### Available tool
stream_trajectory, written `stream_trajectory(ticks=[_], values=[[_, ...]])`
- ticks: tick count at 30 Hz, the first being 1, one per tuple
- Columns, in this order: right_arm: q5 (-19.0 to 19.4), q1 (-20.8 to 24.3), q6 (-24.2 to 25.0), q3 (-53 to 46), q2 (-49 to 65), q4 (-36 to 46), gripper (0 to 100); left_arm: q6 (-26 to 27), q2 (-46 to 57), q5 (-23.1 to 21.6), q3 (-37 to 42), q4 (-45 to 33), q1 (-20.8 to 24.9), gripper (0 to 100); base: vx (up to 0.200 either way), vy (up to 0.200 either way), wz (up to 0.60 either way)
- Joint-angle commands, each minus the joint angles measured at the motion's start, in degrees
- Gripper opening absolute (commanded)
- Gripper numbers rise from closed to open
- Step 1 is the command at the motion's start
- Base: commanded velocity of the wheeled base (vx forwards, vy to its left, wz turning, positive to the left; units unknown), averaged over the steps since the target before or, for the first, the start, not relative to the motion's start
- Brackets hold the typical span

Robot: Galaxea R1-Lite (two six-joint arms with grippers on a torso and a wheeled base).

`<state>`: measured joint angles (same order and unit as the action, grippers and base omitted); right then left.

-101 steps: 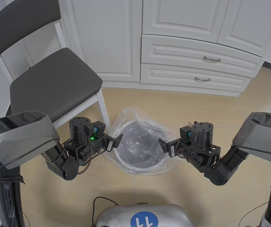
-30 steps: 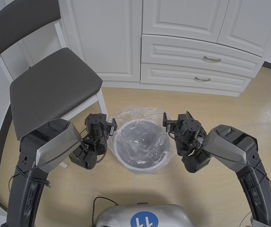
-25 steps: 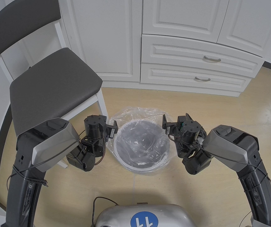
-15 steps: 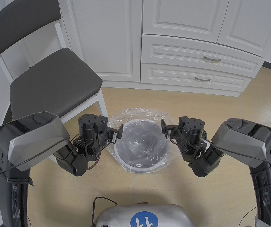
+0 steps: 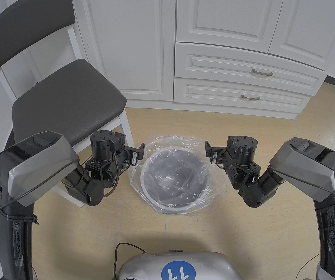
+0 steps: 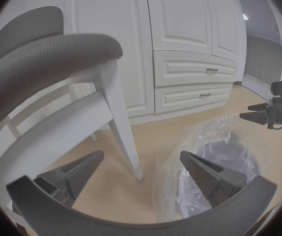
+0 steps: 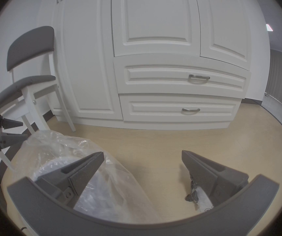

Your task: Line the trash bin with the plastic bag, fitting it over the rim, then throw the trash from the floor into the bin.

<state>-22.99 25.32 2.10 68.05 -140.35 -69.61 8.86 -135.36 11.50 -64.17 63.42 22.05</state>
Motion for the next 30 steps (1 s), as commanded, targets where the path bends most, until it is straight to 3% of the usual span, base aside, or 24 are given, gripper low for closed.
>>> stream_trajectory(ticks=[1, 11, 18, 30], values=[[0.05, -0.89, 0.1, 0.86, -1.59, 1.23, 100, 0.01, -3.68, 0.28, -2.1, -0.49, -0.43, 100, 0.0, 0.0, 0.0], [0.58, -2.12, -0.34, -2.31, 0.43, 4.92, 100, -0.07, -5.96, 0.19, -2.45, -1.89, 0.1, 100, 0.0, 0.0, 0.0], [2.69, -2.73, -0.69, -6.17, 3.5, 8.88, 100, -0.69, -2.36, -0.33, 2.21, -1.98, 2.12, 100, 0.0, 0.0, 0.0], [2.86, -0.89, 1.77, -3.1, 1.48, 6.33, 100, -0.78, -2.18, -0.33, 0.98, -2.07, 1.85, 100, 0.0, 0.0, 0.0]])
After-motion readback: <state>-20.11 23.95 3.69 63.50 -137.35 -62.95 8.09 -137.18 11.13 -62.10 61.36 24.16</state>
